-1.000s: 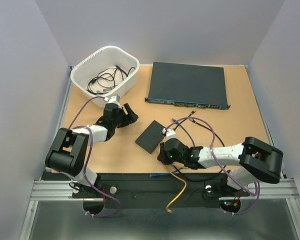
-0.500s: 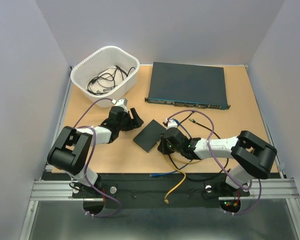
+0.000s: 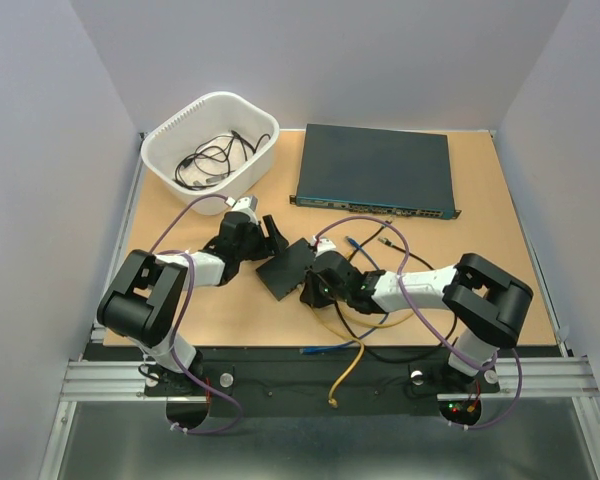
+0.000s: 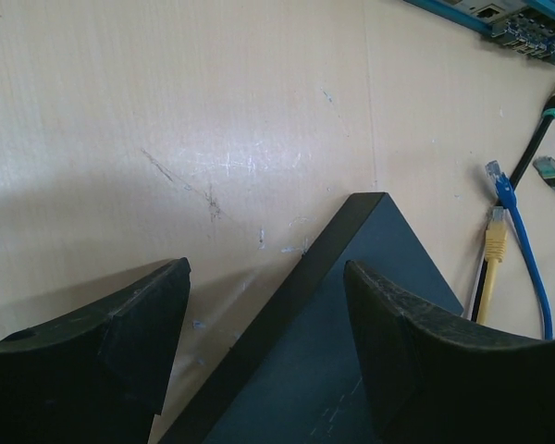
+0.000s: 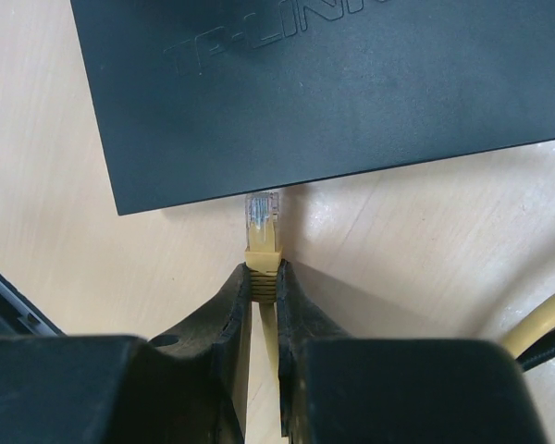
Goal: Insert the plug into the switch port
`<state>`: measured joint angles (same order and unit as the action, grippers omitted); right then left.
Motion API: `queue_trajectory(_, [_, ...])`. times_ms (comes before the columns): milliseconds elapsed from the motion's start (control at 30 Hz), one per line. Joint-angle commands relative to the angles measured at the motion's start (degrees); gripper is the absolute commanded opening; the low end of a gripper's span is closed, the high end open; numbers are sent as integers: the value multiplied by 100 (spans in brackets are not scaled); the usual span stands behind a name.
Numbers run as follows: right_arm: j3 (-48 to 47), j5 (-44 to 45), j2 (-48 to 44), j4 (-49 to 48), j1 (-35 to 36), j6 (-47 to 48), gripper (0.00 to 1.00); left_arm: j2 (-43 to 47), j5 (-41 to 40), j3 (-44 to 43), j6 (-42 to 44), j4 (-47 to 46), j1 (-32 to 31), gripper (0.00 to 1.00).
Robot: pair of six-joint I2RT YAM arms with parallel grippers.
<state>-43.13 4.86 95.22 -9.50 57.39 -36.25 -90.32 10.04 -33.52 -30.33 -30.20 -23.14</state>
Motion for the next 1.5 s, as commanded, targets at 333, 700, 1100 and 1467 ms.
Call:
queue_trajectory(333, [148,-161,-74,141,141,-216,1,295,-169,292,-26,-302,169,80])
queue_trajectory(700, [25,322,-171,756,589,-295,0,1632,-13,1365,-571,-1682,520,99])
queue_trajectory(1100, [-739,559,479,1213,765,-110,0,1290,358,979,-219,-1076,556,90])
queue_trajectory(1467, [-1004,823,524,1617,757,-93,0,516,569,821,-237,-1164,530,84])
